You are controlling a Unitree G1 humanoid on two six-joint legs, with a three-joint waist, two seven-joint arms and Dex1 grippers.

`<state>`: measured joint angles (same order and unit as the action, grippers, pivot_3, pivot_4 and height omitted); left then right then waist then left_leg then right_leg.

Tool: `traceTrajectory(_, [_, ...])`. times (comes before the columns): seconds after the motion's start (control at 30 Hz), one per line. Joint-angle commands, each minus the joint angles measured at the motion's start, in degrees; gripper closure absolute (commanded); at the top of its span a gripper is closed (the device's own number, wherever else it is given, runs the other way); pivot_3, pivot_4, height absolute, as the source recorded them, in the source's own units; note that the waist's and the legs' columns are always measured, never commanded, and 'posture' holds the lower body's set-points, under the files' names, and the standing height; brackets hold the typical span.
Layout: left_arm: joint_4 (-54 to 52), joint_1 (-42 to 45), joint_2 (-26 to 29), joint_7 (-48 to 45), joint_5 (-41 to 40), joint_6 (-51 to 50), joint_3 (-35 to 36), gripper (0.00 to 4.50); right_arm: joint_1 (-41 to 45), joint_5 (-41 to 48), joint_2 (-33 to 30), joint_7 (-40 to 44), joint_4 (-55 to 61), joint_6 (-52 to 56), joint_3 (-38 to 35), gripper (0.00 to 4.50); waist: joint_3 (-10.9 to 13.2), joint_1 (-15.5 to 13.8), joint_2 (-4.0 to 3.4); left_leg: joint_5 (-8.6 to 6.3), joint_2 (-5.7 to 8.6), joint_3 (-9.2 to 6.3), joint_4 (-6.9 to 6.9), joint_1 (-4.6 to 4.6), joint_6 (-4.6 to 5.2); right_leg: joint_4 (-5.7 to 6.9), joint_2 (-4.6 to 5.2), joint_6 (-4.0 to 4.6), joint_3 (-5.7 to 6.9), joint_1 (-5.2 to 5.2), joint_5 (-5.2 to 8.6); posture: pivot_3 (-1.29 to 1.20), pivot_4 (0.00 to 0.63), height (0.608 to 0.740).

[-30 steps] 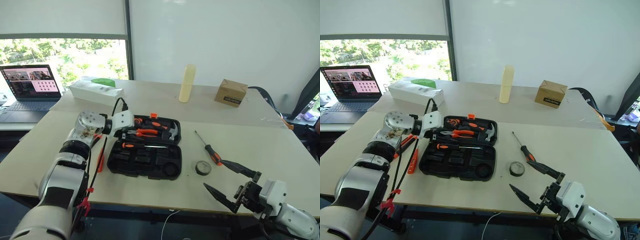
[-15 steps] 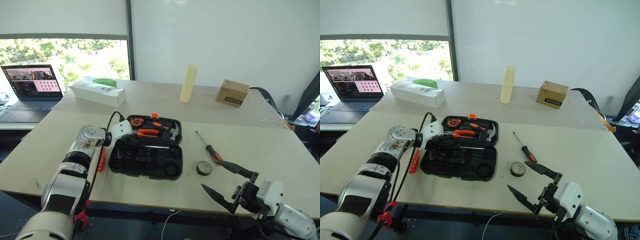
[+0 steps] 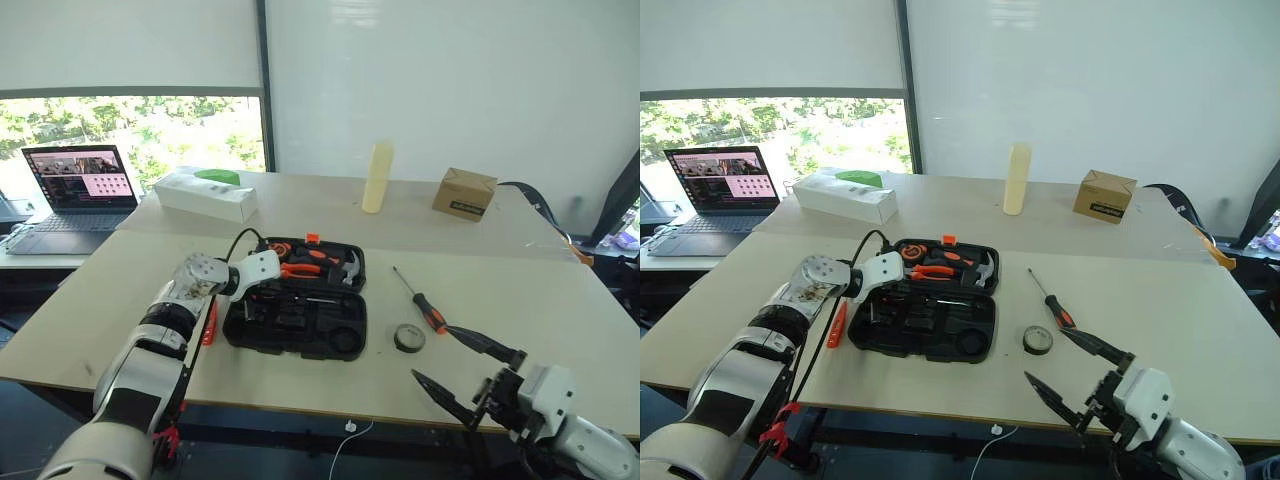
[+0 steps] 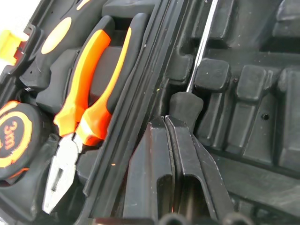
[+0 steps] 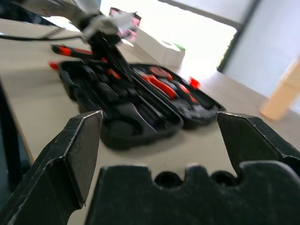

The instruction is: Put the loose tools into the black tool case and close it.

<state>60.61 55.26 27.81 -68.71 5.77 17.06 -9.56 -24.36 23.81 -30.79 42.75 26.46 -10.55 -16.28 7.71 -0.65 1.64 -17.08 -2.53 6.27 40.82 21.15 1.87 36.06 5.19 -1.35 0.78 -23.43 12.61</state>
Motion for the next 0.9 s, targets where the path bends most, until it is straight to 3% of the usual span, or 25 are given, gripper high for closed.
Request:
traceTrajectory(0.03, [-5.2,-2.7,4.1,-11.2,-12.7,0.4,9.3,3.91,-5.7,2.9,0.8,-1.8,1.1,1.7,-7.3,0.00,0.0,0.2,0.04,0.00,0.00,0.01,-0.03,0.13,0.00,0.01,0.00,0.03,-0.02,-0.16,0.01,0.00,0.150,0.740])
traceTrajectory(0.13, [-9.6,-6.7,8.5,-16.1,-17.3,0.1,13.0,3.06,-9.3,3.5,1.6,-1.4,0.3,1.7,-9.5,0.00,0.1,0.7,0.15,0.06,-0.06,0.00,0.00,1.00,-0.08,0.13,-0.18,0.16,-0.04,-1.09,-0.04,0.00,0.150,0.740])
traceTrajectory(0.23, [-15.1,-14.4,13.6,-21.2,-23.1,-2.2,17.8,1.97,-10.8,0.7,2.0,-6.5,-0.5,6.8,-11.4,0.00,0.1,1.4,0.02,0.05,-0.12,0.02,-0.06,0.85,-0.07,0.06,-0.25,0.21,-0.06,-0.95,-0.02,0.00,0.150,0.740])
traceTrajectory(0.4, [-24.4,-28.6,19.2,-21.4,-27.4,-9.3,22.3,0.06,-7.8,2.6,-0.6,-10.1,0.9,17.8,-11.3,0.00,0.1,1.5,-0.12,-0.03,-0.18,0.09,-0.10,0.70,0.04,0.05,-0.04,0.12,-0.12,-0.89,0.03,0.00,0.150,0.740])
traceTrajectory(0.5, [-29.2,-33.5,19.8,-19.4,-29.6,-12.7,24.3,0.06,1.3,4.5,-5.7,-11.6,1.7,27.0,-9.0,0.00,0.2,1.2,0.03,0.00,-0.19,0.09,0.01,0.74,0.03,0.03,0.02,0.25,-0.12,-0.88,0.03,0.00,0.150,0.740])
traceTrajectory(0.67, [-39.6,-39.1,18.1,-17.8,-32.9,-18.5,24.3,0.06,28.9,4.0,-16.1,-14.7,-4.6,53.0,3.2,0.00,0.2,1.4,0.04,0.33,-0.18,0.15,0.04,0.71,0.19,-0.02,0.11,0.41,-0.14,-0.91,-0.22,0.00,0.150,0.740])
traceTrajectory(0.8, [-47.4,-41.5,15.7,-16.7,-34.9,-20.0,23.1,0.06,48.6,2.5,-15.5,-15.8,-15.4,67.9,12.2,0.00,0.2,1.1,0.04,0.34,-0.16,0.06,-0.10,0.87,0.18,0.00,-0.04,0.54,-0.04,-1.04,-0.24,0.00,0.150,0.740])
traceTrajectory(0.9, [-52.3,-41.8,14.1,-15.1,-36.0,-21.4,22.1,0.06,57.2,-2.5,-16.2,-13.4,-23.2,69.7,20.6,0.00,0.2,0.7,0.03,0.32,-0.04,0.08,-0.13,1.45,0.15,0.04,-0.08,0.30,-0.02,-1.61,-0.38,0.00,0.150,0.740])
